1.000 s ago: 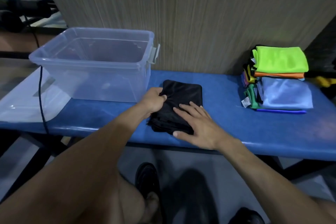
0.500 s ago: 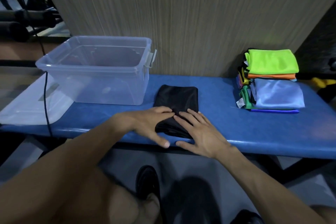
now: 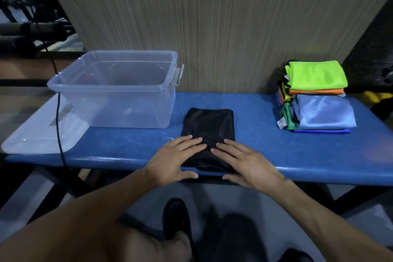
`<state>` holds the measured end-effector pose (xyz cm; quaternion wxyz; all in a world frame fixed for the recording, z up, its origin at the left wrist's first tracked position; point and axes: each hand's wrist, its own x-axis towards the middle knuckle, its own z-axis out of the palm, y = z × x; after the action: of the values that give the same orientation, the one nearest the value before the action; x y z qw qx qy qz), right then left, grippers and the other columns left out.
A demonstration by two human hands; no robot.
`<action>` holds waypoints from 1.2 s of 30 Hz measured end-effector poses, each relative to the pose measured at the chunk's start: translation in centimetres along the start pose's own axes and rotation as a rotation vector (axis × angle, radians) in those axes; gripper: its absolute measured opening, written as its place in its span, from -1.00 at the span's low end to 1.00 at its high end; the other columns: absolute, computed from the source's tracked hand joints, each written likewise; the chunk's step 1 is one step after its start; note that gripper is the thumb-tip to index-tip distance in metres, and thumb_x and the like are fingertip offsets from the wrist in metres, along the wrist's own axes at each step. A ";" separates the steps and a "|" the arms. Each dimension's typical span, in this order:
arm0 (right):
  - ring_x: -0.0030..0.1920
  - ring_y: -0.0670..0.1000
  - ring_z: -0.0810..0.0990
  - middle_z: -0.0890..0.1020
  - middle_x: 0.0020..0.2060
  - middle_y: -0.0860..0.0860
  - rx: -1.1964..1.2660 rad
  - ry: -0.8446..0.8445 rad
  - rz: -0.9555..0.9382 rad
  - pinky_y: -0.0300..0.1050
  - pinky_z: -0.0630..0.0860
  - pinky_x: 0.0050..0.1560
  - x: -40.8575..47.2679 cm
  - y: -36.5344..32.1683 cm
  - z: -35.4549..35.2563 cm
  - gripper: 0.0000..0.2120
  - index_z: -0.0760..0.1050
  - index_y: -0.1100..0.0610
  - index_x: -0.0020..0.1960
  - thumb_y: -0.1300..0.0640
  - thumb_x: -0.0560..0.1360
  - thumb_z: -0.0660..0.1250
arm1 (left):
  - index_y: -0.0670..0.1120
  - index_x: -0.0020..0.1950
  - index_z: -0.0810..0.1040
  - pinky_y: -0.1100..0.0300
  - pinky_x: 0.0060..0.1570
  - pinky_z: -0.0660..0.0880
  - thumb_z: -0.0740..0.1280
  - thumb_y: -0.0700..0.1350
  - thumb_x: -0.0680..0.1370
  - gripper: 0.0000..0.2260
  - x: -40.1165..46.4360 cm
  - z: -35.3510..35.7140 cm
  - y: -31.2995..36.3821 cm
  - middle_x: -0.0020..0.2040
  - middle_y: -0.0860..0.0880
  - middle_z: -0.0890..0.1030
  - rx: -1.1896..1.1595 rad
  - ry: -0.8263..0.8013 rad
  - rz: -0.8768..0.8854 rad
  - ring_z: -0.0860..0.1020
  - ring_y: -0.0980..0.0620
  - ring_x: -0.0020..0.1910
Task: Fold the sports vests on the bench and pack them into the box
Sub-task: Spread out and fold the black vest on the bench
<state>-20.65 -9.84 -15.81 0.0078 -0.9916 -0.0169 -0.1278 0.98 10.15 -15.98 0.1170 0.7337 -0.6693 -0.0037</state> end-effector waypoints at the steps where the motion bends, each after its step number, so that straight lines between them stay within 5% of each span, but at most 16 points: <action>1: 0.45 0.11 0.45 0.50 0.43 0.01 -0.027 0.029 -0.016 0.00 0.52 0.35 -0.2 -0.3 0.2 -0.18 0.36 0.03 0.54 -0.11 0.37 0.58 | 0.15 0.61 0.24 -0.02 0.50 0.31 0.31 0.37 0.50 -0.27 -0.2 0.2 0.2 0.61 0.17 0.24 0.017 0.050 0.019 0.18 0.08 0.59; 7: 0.32 0.05 0.56 0.60 0.30 -0.05 0.097 0.136 0.034 -0.03 0.55 0.29 -0.9 -0.2 0.0 -0.31 0.47 0.04 0.43 0.22 0.31 0.52 | 0.05 0.55 0.38 0.13 0.52 0.26 0.34 0.12 0.59 -0.46 -1.3 0.4 0.3 0.56 0.14 0.34 -0.082 0.145 0.053 0.25 0.14 0.57; 10: 0.07 0.03 0.63 0.67 0.07 -0.03 0.303 0.179 0.193 -0.02 0.57 0.09 -0.6 -0.5 -1.2 -0.64 0.52 -0.02 0.30 0.16 0.52 0.41 | 0.02 0.49 0.43 0.17 0.49 0.28 0.33 0.05 0.59 -0.54 -1.5 0.1 0.7 0.51 0.13 0.42 -0.173 0.177 0.014 0.31 0.17 0.53; 13: -0.21 -0.01 0.57 0.61 -0.23 -0.07 0.443 0.194 0.320 0.04 0.54 -0.13 -0.2 -0.5 -2.2 -0.92 0.53 -0.06 0.11 0.02 0.63 0.32 | 0.02 0.37 0.54 0.17 0.27 0.47 0.43 0.00 0.56 -0.62 -1.1 -0.8 1.2 0.30 0.10 0.61 -0.290 0.260 -0.070 0.55 0.16 0.27; 17: -0.26 0.05 0.55 0.61 -0.30 -0.01 0.631 0.178 0.471 0.01 0.50 -0.15 0.3 -0.3 -2.9 -0.91 0.55 -0.07 0.02 -0.04 0.63 0.30 | 0.03 0.09 0.62 0.10 -0.13 0.56 0.46 0.00 0.57 -0.86 -0.2 -1.9 1.4 -0.15 0.12 0.65 -0.473 0.296 -0.149 0.65 0.13 -0.14; 23: 0.06 -0.04 0.70 0.75 -0.05 -0.09 0.876 0.217 0.587 0.07 0.59 0.15 0.7 -0.3 -2.8 -0.81 0.63 0.03 0.11 -0.01 0.65 0.30 | 0.10 0.19 0.65 0.04 0.10 0.58 0.38 0.21 0.53 -0.69 1.0 -1.7 1.2 0.03 0.12 0.72 -0.708 0.312 -0.307 0.68 0.01 0.06; 26: 0.06 -0.12 0.70 0.75 -0.05 -0.14 0.942 0.242 0.673 0.06 0.59 0.18 1.3 -0.1 -2.8 -0.81 0.66 0.03 0.09 -0.01 0.65 0.30 | 0.15 0.12 0.66 0.16 0.13 0.56 0.37 0.18 0.59 -0.81 1.9 -1.7 1.1 0.01 0.21 0.71 -0.720 0.286 -0.389 0.65 0.24 0.06; 31: -0.07 -0.08 0.69 0.74 -0.17 -0.09 0.857 0.268 0.847 0.02 0.62 -0.01 2.9 0.6 -2.5 -0.70 0.65 0.04 -0.04 -0.14 0.63 0.27 | 0.10 -0.10 0.64 0.23 -0.06 0.50 0.30 0.17 0.63 -0.77 4.2 -1.9 1.6 -0.22 0.22 0.66 -0.716 0.229 -0.543 0.61 0.25 -0.14; 36: -0.17 0.12 0.62 0.64 -0.30 0.07 0.716 0.200 1.017 0.00 0.48 -0.21 4.8 1.2 -2.7 -0.58 0.55 0.15 -0.22 -0.15 0.62 0.25 | -0.19 -0.28 0.33 0.05 -0.27 0.31 0.27 0.25 0.61 -0.46 6.3 -2.0 1.4 -0.38 0.00 0.34 -0.668 0.147 -0.698 0.38 0.01 -0.37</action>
<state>-16.68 -10.95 -12.00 0.4005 -0.7950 0.4156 -0.1867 0.63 4.17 -12.80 0.3847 0.8350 -0.3354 -0.2057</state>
